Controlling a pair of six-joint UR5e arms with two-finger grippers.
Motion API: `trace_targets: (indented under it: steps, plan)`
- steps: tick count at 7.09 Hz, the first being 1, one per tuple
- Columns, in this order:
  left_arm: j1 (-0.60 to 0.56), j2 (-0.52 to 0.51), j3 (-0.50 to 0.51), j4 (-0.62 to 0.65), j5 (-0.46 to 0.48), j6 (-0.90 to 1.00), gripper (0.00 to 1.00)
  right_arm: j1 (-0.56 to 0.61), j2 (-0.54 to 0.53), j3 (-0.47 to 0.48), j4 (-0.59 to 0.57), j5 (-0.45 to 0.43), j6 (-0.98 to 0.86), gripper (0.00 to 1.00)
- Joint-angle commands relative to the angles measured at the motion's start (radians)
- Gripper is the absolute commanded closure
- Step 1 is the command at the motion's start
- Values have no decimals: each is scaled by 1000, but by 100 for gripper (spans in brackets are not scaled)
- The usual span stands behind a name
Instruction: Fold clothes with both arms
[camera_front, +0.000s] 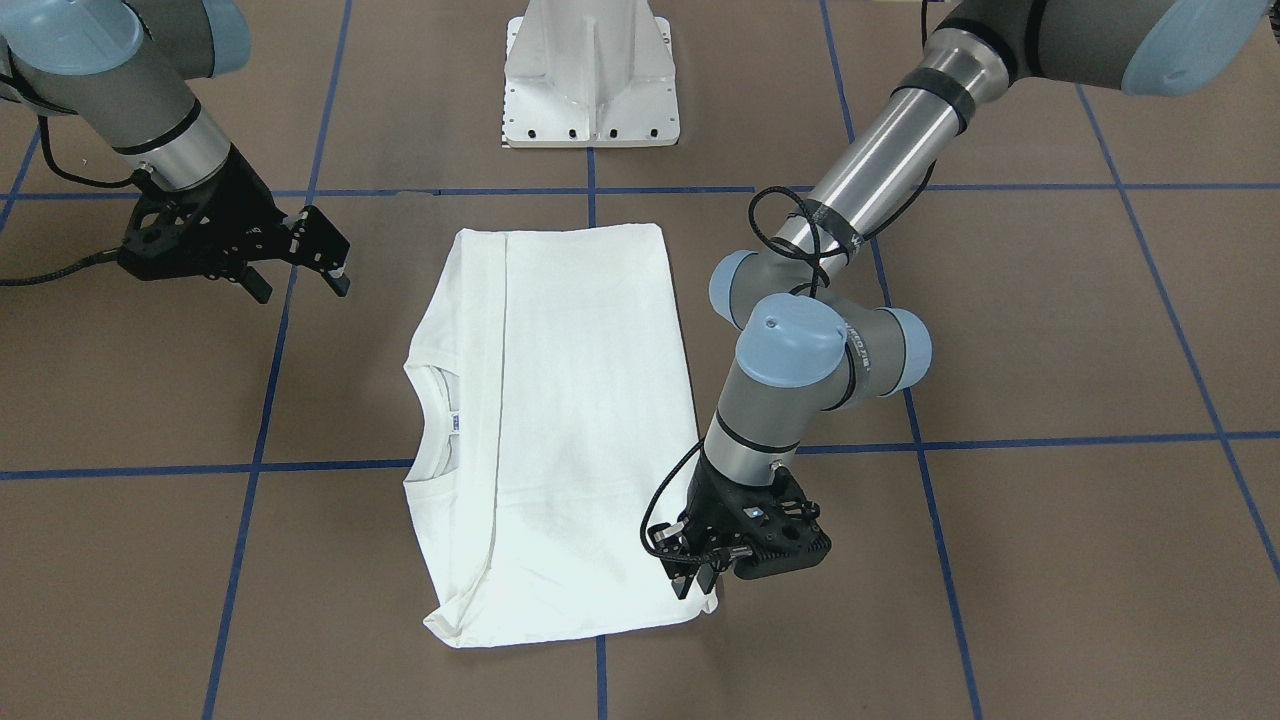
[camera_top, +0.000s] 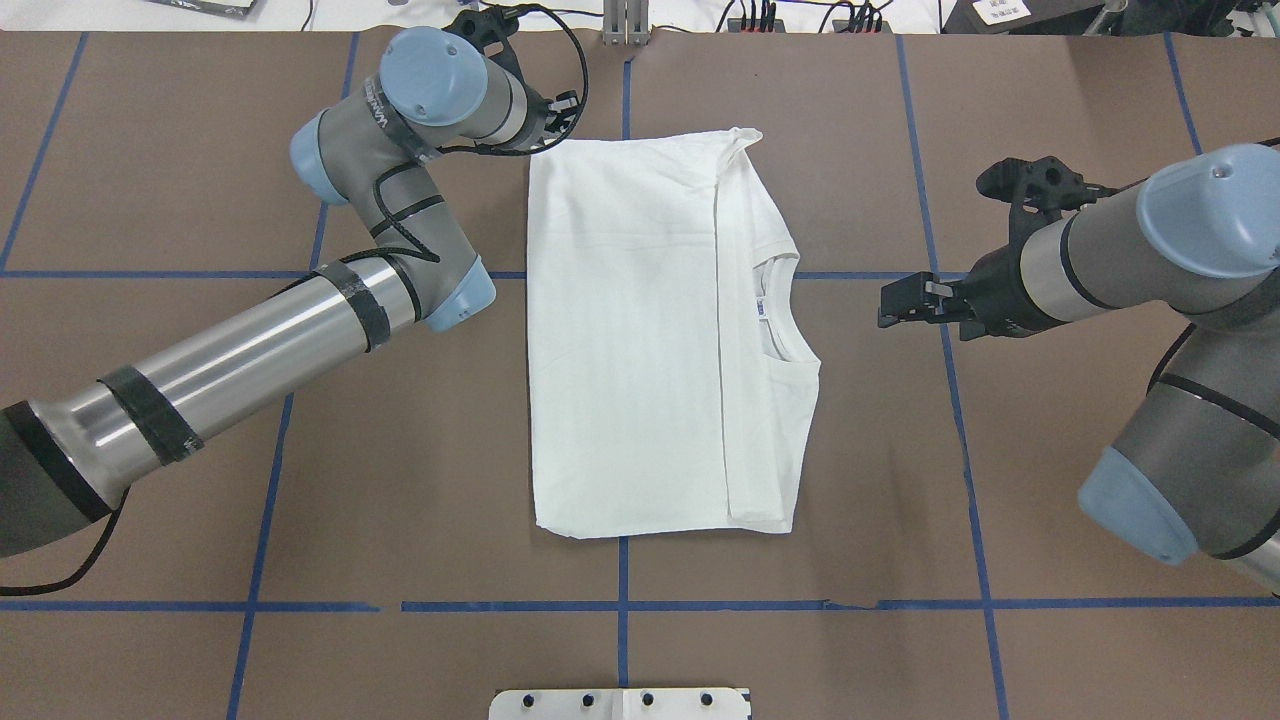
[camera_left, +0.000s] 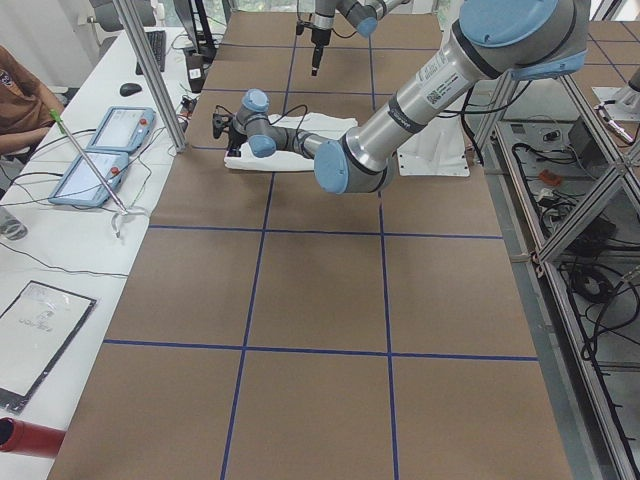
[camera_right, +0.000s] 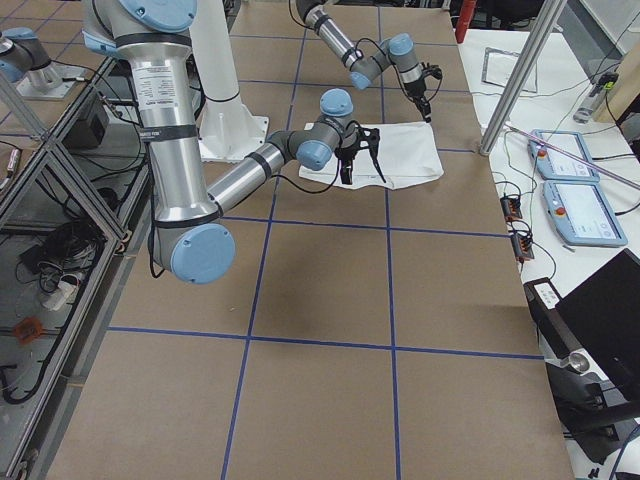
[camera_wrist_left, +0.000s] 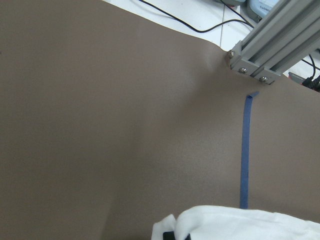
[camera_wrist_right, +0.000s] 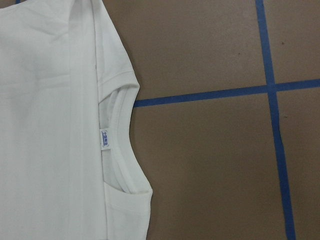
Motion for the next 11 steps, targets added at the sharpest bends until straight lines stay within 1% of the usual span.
trace_targets:
  steps: [1, 2, 3, 4, 5, 6, 7, 8, 9, 11]
  plan:
    - [-56, 5, -32, 6, -111, 15, 0, -10, 66, -19, -65, -35, -8, 0]
    - [-66, 32, -99, 69, -181, 18, 0, -22, 181, -35, -236, -63, -58, 0]
    - [-66, 108, -236, 160, -222, 19, 0, -59, 262, -52, -370, -128, -130, 0]
    - [-64, 230, -429, 267, -235, 50, 0, -114, 315, -118, -383, -194, -146, 0]
    - [-61, 311, -590, 370, -238, 79, 0, -161, 387, -205, -385, -245, -144, 0]
    - [-51, 377, -725, 425, -238, 79, 0, -188, 435, -282, -383, -268, -143, 0]
    - [-20, 421, -794, 443, -237, 79, 0, -217, 470, -352, -383, -285, -144, 0]
    - [-5, 426, -799, 441, -237, 78, 0, -250, 473, -374, -385, -317, -144, 0]
    - [17, 426, -797, 441, -233, 73, 0, -267, 473, -390, -385, -319, -146, 0]
    - [18, 428, -797, 438, -238, 73, 0, -268, 496, -456, -382, -331, -159, 0]
